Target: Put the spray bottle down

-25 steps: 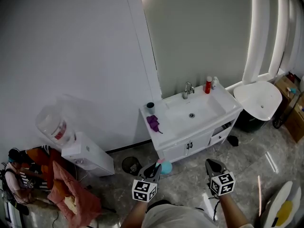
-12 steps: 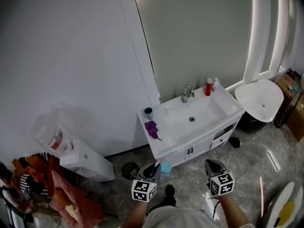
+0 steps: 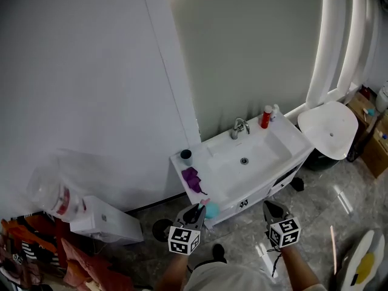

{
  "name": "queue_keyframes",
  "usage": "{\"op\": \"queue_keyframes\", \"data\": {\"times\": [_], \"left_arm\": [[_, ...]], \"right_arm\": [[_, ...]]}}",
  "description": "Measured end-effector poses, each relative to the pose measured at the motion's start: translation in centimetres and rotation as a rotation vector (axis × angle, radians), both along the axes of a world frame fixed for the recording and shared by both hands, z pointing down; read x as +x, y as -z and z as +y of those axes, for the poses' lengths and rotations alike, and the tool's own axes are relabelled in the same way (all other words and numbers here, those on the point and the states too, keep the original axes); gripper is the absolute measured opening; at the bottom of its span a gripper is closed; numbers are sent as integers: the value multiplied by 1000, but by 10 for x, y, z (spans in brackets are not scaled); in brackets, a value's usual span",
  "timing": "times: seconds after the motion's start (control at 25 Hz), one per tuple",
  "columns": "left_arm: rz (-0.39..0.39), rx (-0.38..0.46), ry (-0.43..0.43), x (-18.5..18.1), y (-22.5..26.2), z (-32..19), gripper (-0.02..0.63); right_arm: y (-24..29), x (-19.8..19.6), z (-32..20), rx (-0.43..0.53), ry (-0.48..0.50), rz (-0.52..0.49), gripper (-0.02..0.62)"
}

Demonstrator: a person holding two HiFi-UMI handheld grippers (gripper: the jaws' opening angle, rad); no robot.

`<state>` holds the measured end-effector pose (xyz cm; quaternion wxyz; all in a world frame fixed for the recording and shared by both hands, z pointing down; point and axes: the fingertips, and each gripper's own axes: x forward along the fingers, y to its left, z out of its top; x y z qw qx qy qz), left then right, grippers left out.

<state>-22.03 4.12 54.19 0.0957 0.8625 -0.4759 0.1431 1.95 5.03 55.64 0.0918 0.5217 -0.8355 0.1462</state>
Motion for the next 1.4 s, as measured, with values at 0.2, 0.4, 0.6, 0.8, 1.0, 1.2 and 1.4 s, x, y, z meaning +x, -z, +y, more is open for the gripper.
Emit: {"op": "queue_keyframes", "data": {"times": [0.2,0.4,0.6,0.8,1.0,1.2,1.4], "left_arm": [[11,-8,-35,-17,-6,-53,66],[12,-6,-66,-26,-7,-96,66],[17,-5,-85,-29,-8,-124,66],[24,-24,-83,-28,-13,-148,66],[14,-43,-67,-21,-19,-168,66],[6,-47,-17,-11,-24,-196,66],[4,-59,53,8,-26,-227,66]], "right_arm": [[1,-20,-51,7,-30,10,11],[2,-32,-91,15,-56,21,11],[-1,-40,-118,7,-65,29,11],[-6,-38,-141,-13,-66,36,11],[-15,-25,-166,-39,-63,33,11],[-29,-17,-204,-52,2,44,11],[-38,-5,-248,-60,98,64,11]]}}
